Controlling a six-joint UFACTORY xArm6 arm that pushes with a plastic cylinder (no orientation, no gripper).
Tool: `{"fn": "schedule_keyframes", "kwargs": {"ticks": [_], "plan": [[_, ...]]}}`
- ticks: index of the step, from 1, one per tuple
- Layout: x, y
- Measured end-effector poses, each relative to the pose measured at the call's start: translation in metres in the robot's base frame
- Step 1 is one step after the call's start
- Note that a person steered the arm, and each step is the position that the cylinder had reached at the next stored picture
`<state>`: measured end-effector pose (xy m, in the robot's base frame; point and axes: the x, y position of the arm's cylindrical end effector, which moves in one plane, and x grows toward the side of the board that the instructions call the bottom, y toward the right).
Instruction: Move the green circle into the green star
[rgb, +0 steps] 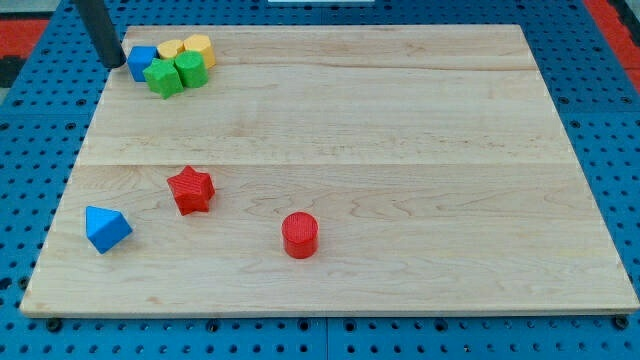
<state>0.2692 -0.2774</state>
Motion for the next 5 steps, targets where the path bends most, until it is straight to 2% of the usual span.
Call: {"fn": "schedule_keyframes", "kwargs": {"ticks": [1,2,5], "plan": [[-0.006,0.001],[-0.045,0.026],[-0.03,0.081]]}}
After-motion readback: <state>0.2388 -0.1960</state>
